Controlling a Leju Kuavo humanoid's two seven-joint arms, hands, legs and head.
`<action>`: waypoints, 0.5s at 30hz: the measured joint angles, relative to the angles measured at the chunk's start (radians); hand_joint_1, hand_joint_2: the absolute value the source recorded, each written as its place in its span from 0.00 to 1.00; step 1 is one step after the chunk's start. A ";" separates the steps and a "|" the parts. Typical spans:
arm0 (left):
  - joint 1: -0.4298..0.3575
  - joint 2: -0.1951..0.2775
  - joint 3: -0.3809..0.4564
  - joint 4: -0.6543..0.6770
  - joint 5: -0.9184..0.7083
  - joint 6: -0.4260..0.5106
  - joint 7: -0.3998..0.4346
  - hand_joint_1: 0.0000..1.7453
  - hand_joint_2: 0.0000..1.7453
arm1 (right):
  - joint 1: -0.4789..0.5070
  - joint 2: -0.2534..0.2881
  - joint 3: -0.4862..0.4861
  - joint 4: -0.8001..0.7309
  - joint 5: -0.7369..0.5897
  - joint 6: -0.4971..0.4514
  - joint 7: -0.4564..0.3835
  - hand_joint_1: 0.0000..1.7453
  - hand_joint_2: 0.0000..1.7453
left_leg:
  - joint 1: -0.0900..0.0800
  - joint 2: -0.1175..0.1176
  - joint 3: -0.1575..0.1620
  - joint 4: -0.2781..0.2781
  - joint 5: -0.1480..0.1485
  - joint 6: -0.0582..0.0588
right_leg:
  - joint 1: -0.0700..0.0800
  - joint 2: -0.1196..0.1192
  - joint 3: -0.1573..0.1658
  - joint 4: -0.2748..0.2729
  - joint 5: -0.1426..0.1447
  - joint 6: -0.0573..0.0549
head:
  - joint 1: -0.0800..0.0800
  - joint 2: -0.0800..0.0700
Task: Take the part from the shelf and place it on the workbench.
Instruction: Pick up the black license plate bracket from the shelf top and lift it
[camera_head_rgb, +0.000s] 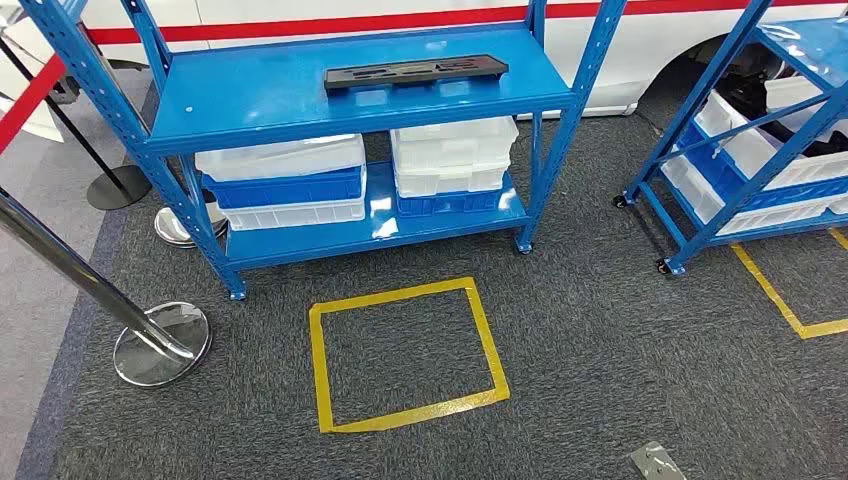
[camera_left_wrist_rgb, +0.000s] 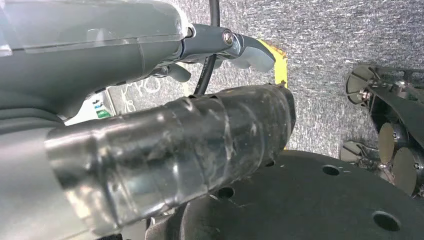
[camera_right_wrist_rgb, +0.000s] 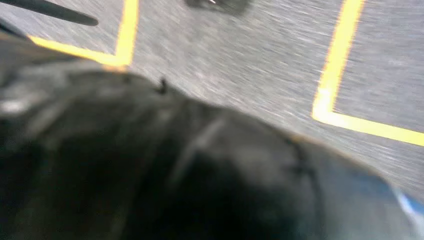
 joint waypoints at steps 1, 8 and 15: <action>-0.001 0.000 -0.002 0.001 0.001 -0.001 0.001 0.00 0.00 | -0.002 -0.007 0.012 -0.007 -0.009 -0.005 -0.002 0.00 0.00 | 0.000 0.000 0.000 0.000 0.000 0.000 | 0.000 0.000 0.000 0.000 0.000 0.000 | 0.000 0.000; -0.003 0.000 -0.008 0.008 0.020 -0.008 0.031 0.00 0.00 | -0.036 -0.107 0.173 -0.093 -0.109 -0.068 -0.011 0.00 0.00 | 0.000 0.000 0.000 0.000 0.000 0.000 | 0.000 0.000 0.001 0.000 0.000 0.000 | 0.000 0.000; -0.003 0.000 -0.008 0.016 0.054 0.003 0.074 0.00 0.00 | -0.084 -0.225 0.338 -0.178 -0.157 -0.151 -0.026 0.00 0.00 | 0.000 -0.001 0.000 0.000 0.000 0.000 | 0.000 -0.001 0.000 0.000 0.000 0.000 | 0.000 0.000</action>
